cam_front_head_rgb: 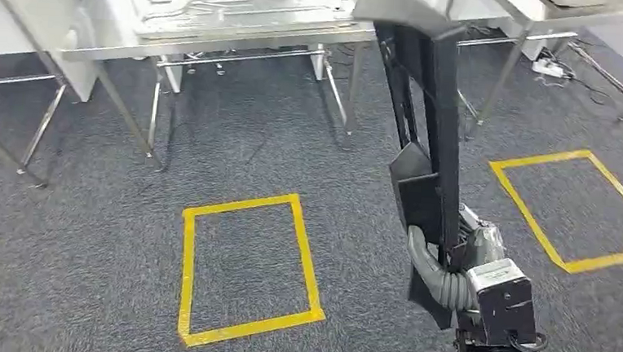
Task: Take the parts from the cabinet and place them on the table.
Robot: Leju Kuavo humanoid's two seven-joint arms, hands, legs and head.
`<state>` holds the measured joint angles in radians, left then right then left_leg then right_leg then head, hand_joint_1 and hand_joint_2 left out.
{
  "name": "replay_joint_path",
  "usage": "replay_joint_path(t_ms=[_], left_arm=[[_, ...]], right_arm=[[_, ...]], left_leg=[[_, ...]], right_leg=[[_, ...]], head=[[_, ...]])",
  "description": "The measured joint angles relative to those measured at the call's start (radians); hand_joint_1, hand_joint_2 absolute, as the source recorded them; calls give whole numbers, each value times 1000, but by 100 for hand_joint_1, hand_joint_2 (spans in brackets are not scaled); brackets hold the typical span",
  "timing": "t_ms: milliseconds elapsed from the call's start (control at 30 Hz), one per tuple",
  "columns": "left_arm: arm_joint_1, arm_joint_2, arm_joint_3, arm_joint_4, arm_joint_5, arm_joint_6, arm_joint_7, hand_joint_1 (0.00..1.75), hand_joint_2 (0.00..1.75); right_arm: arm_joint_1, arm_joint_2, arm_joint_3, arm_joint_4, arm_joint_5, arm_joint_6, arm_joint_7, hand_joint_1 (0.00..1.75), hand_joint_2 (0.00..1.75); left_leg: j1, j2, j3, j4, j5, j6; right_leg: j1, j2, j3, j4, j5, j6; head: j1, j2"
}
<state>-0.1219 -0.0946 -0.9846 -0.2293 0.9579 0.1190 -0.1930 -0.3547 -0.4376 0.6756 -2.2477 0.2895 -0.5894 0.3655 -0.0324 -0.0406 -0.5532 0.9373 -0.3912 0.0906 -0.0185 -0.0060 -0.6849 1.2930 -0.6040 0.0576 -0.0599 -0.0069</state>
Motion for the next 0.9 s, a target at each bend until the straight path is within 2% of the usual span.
replay_joint_path(t_ms=[33, 67, 100, 133, 167, 200, 267, 300, 333, 367, 400, 433, 467, 500, 533, 567, 600, 633, 667, 733, 800, 833, 867, 900], left_arm=[[0, 0, 0, 0, 7, 4, 4, 0, 175], [0, 0, 0, 0, 12, 5, 6, 0, 175], [0, 0, 0, 0, 15, 6, 8, 0, 175], [-1, 0, 0, 0, 18, 7, 10, 0, 175], [-4, 1, 0, 0, 20, 10, 12, 0, 175], [-4, 0, 1, 0, 22, 11, 16, 0, 175], [-4, 1, 1, 0, 31, 14, 19, 0, 175], [-5, 3, 1, 0, 33, 15, 19, 0, 175], [-4, 2, 1, 0, 37, 16, 19, 0, 175], [-4, 2, 1, 0, 39, 16, 10, 0, 175], [-8, 2, 2, 0, 39, 15, 1, 0, 175], [-12, 2, 3, 0, 42, 12, -10, 0, 175], [-12, 2, 3, 0, 42, 11, -17, 0, 175], [-14, 2, 5, 0, 45, 10, -20, 0, 175], [-14, 2, 5, 0, 45, 10, -20, 0, 175], [-11, 2, 6, 0, 47, 10, -19, 0, 175], [-6, 2, 6, 0, 47, 7, -19, 0, 175], [0, 2, 6, 0, 47, 6, -19, 0, 175], [2, 2, 6, 0, 46, 5, -20, 0, 175], [6, 2, 6, 0, 44, 3, -25, 0, 175], [7, 2, 6, 0, 44, 4, -29, 0, 175], [9, 2, 6, 0, 44, 4, -30, 0, 175], [7, 2, 6, 0, 44, 3, -30, 0, 175], [7, 2, 6, 0, 44, 4, -31, 0, 175]], right_arm=[[10, -12, -11, -5, -1, 1, 9, 175, 175], [19, -22, -20, -8, -1, 3, 12, 175, 175], [29, -34, -34, -14, -2, 3, 14, 175, 175], [38, -39, -41, -18, -2, 3, 15, 175, 175], [49, -50, -55, -24, -4, 3, 14, 175, 175], [60, -55, -66, -29, -11, -1, 14, 175, 175], [76, -58, -85, -36, -25, -8, 1, 175, 175], [81, -61, -94, -39, -31, -13, -3, 175, 175], [84, -65, -103, -43, -35, -15, -6, 175, 175], [94, -71, -113, -49, -39, -17, -11, 175, 175], [102, -74, -122, -56, -40, -21, -15, 175, 175], [109, -79, -132, -62, -40, -21, -18, 175, 175], [115, -82, -139, -66, -39, -21, -19, 175, 175], [119, -85, -144, -69, -39, -21, -19, 175, 175], [124, -87, -148, -72, -39, -21, -19, 175, 175], [127, -89, -154, -76, -39, -21, -19, 175, 175], [127, -90, -158, -80, -39, -21, -19, 175, 175], [128, -93, -164, -85, -38, -21, -19, 175, 175], [130, -95, -169, -87, -37, -21, -19, 175, 175], [138, -97, -177, -90, -34, -21, -19, 175, 175], [144, -98, -182, -93, -30, -21, -19, 175, 175], [149, -101, -187, -97, -28, -21, -19, 175, 175], [149, -104, -189, -98, -26, -21, -19, 175, 175], [149, -106, -192, -101, -21, -21, -19, 175, 175]], left_leg=[[1, -15, 2, 1, -1, -1], [3, -29, 5, 4, -3, -4], [6, -42, 6, 11, -8, -10], [8, -52, 4, 20, -14, -16], [0, -55, -3, 39, -29, -22], [0, -59, -4, 35, -30, -23], [4, -68, -7, 32, -29, -25], [5, -71, -8, 38, -33, -29], [2, -40, -12, 58, -48, -37], [4, -3, -36, 112, -82, -47], [10, 12, -68, 184, -119, -55], [15, 22, -112, 280, -159, -62], [17, 23, -141, 344, -178, -64], [18, 23, -151, 366, -174, -64], [19, 24, -140, 339, -152, -62], [18, 24, -106, 271, -112, -57], [16, 24, -61, 173, -64, -48], [10, 31, -17, 72, -19, -32], [5, 40, -3, 48, -34, -23], [-1, 40, -3, 33, -36, -20], [-2, 37, 3, 18, -36, -12], [13, 36, 24, -8, -22, -15], [10, 33, 34, -16, -22, -13], [10, 35, 37, -16, -24, -10]], right_leg=[[-2, 0, 2, -28, 29, 2], [-5, 4, 26, -96, 80, 6], [-8, 18, 63, -187, 132, 11], [-16, 48, 94, -261, 165, 17], [-18, 67, 104, -292, 155, 8], [-17, 59, 104, -291, 157, -3], [-11, 48, 105, -291, 155, -14], [-20, 40, 106, -292, 158, -21], [-18, 36, 109, -293, 157, -23], [-18, 32, 111, -294, 156, -29], [-17, 28, 111, -294, 154, -32], [-17, 22, 112, -293, 152, -32], [-17, 17, 113, -293, 150, -32], [-17, 14, 116, -293, 147, -31], [-17, 11, 119, -293, 144, -31], [-16, 9, 124, -293, 141, -29], [-14, 8, 129, -294, 138, -28], [-13, 6, 134, -296, 136, -28], [-10, 5, 134, -297, 134, -25], [-12, 3, 130, -300, 135, -16], [-14, -3, 141, -314, 136, -4], [-13, -2, 142, -305, 129, 0], [-8, 0, 131, -276, 115, 1], [-7, 2, 95, -206, 78, 1]], head=[[0, 0], [0, 0], [0, 0], [0, 0], [0, 0], [0, 0], [-1, 0], [-1, 0], [-1, 0], [-4, 0], [-3, 0], [-3, 0], [-3, 0], [-3, 0], [-3, 0], [-3, 0], [-3, 0], [-3, 0], [-3, 0], [-3, 0], [-3, 0], [-2, 0], [-2, 0], [-1, 0]])
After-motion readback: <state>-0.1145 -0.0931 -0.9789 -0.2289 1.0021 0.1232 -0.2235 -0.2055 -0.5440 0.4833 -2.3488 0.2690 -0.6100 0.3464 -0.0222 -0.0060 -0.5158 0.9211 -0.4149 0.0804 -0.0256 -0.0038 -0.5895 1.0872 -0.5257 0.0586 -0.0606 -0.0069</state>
